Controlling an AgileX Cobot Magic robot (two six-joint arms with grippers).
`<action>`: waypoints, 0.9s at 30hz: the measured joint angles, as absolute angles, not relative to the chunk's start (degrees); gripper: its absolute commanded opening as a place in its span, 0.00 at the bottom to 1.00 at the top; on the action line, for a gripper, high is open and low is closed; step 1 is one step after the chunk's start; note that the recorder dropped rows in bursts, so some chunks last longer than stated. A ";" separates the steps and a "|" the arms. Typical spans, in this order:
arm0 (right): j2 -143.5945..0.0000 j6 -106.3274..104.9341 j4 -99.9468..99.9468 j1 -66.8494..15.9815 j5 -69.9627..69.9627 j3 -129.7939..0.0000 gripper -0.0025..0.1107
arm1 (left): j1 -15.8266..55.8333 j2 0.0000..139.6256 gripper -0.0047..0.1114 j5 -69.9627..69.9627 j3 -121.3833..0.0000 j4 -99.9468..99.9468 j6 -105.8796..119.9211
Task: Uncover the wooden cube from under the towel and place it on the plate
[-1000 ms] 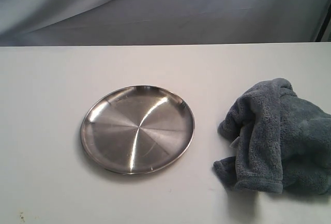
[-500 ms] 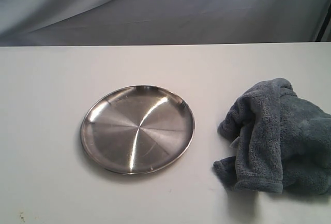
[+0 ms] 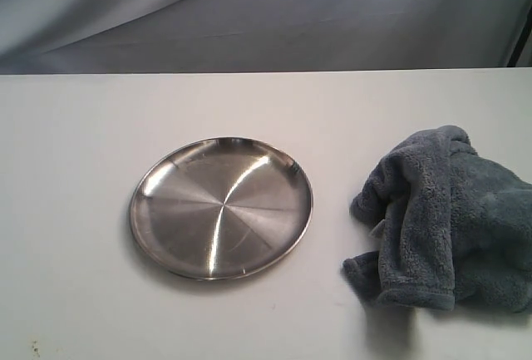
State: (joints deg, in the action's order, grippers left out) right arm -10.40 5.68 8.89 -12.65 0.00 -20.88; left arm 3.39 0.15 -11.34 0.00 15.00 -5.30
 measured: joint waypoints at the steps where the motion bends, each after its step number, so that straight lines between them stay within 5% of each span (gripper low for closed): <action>1: -12.67 5.50 8.22 -13.19 -1.37 -22.05 0.02 | 3.39 0.15 0.04 -11.34 0.00 15.00 -5.30; 14: -60.47 -5.94 6.85 -19.16 -21.66 -46.86 0.02 | 3.39 0.15 0.04 -11.34 0.00 15.00 -5.30; 27: -83.33 -8.20 -1.67 -19.34 -35.49 -64.07 0.02 | 3.39 0.15 0.04 -11.34 0.00 15.00 -5.30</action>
State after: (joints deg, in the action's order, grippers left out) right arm -83.33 -8.20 -1.67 -19.34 -35.49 -64.07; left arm 3.39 0.15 -11.34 0.00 15.00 -5.30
